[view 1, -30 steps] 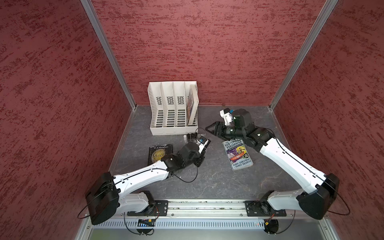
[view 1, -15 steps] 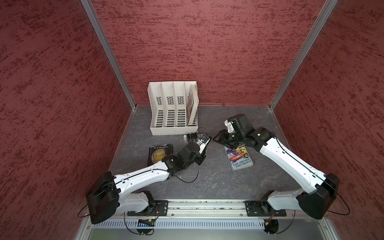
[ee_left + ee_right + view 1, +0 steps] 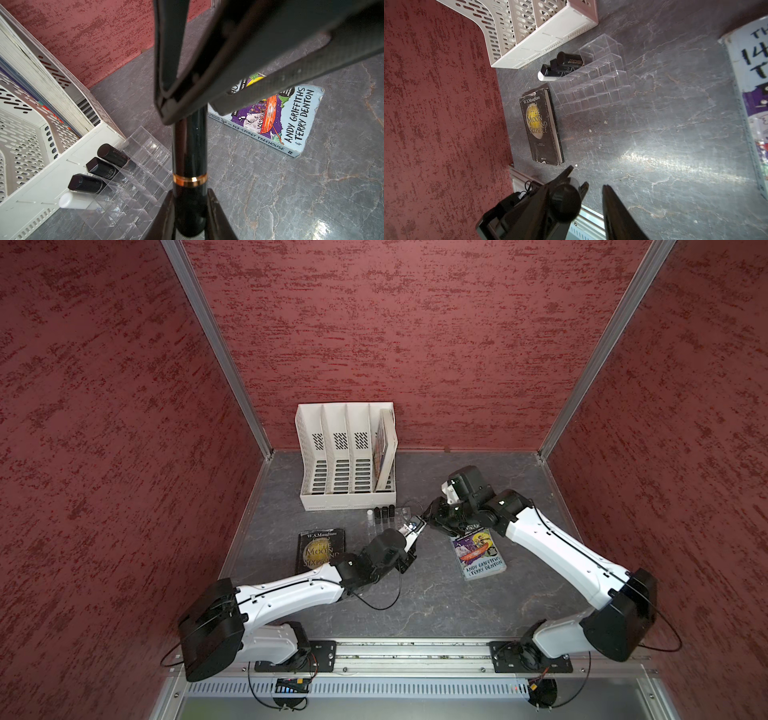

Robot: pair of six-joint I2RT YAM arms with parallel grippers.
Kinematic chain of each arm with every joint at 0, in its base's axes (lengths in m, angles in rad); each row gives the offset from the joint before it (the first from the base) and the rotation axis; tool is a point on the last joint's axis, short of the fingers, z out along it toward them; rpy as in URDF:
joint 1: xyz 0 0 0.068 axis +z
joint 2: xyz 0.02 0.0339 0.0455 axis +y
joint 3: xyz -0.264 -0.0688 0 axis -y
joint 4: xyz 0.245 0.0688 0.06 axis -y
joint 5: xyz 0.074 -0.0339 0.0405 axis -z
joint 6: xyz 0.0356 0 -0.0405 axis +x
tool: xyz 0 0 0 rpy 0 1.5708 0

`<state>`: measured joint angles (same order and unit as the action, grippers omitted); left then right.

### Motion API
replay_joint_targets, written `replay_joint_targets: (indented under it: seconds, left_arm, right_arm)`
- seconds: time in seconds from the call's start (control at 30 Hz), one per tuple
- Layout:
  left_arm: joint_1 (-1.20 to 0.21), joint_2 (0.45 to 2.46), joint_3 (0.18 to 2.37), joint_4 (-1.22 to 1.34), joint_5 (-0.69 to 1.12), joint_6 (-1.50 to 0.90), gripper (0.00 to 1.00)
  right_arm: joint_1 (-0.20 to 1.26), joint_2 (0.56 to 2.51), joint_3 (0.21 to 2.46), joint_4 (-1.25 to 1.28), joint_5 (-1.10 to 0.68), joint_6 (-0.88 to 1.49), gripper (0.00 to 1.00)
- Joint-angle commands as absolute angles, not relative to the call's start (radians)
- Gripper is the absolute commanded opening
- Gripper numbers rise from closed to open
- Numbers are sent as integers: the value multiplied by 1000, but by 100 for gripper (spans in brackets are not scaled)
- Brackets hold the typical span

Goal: Arrange the lipsticks in the organizer
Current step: Pick up the lipstick at the center of the board, then place the lipstick in the storage box.

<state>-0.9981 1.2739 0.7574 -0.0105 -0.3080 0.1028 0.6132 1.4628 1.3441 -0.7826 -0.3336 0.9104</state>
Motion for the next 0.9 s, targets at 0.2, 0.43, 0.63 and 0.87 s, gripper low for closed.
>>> replay_joint_targets:
  seconds: [0.2, 0.43, 0.63, 0.87]
  left_arm:
    - [-1018, 1277, 751, 53, -378, 157, 18]
    - [-1027, 1273, 762, 61, -390, 160, 23]
    - [-1029, 1242, 810, -25, -389, 124, 63]
    - [-888, 1097, 854, -299, -263, -40, 82]
  right_arm:
    - [607, 1514, 1403, -773, -333, 928, 35]
    - [607, 1526, 1406, -754, -334, 926, 22]
    - [599, 1531, 1391, -651, -349, 848, 17]
    - [595, 1511, 1287, -334, -374, 502, 14]
